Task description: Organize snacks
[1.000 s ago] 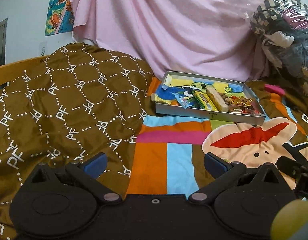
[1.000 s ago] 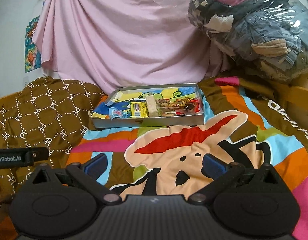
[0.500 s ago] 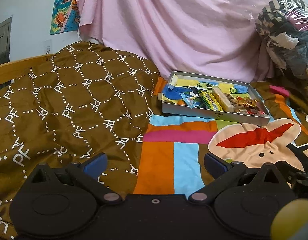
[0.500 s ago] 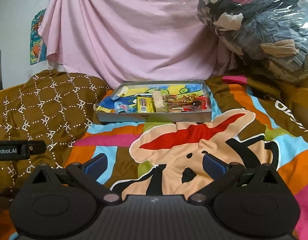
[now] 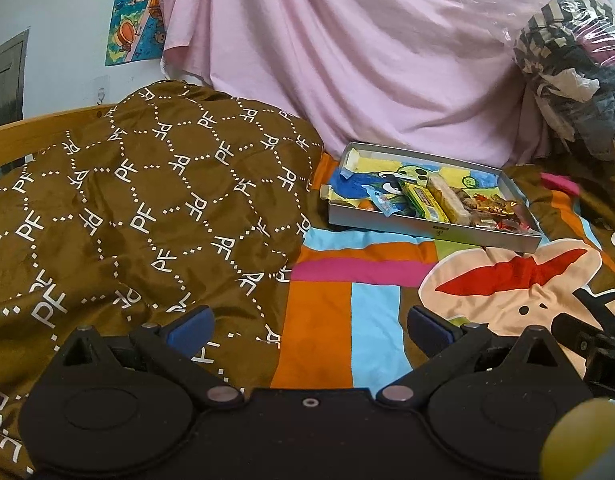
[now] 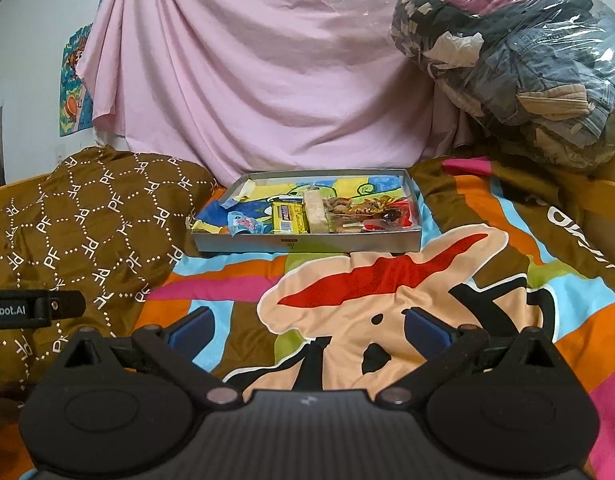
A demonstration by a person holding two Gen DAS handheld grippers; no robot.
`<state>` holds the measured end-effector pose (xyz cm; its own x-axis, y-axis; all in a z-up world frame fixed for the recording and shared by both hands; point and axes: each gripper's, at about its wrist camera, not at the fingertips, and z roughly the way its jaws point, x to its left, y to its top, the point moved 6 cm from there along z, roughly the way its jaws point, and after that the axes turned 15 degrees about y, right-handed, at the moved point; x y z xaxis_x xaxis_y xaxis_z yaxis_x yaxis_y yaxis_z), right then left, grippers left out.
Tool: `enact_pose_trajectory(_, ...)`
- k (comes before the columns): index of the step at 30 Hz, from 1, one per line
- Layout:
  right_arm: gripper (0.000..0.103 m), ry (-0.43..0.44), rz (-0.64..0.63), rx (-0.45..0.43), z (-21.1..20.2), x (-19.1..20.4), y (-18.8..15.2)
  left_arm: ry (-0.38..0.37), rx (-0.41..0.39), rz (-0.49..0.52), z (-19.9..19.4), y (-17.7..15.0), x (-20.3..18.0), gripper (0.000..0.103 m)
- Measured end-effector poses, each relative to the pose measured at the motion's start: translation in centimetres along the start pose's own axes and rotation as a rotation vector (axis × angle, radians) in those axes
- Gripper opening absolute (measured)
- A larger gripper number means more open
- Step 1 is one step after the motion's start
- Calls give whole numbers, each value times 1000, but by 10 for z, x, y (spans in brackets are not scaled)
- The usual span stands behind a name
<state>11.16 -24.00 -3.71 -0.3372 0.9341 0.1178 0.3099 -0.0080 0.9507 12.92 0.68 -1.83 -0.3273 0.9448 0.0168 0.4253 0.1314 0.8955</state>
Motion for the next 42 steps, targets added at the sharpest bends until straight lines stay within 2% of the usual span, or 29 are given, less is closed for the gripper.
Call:
enact_pose_trajectory(30, 103, -2, -5, 1, 0, 0, -1, 12, 9, 1, 1, -5, 0, 102)
enact_pose_trajectory(42, 103, 10, -8, 16, 1, 2, -3, 67, 52, -12, 6, -9, 6, 102)
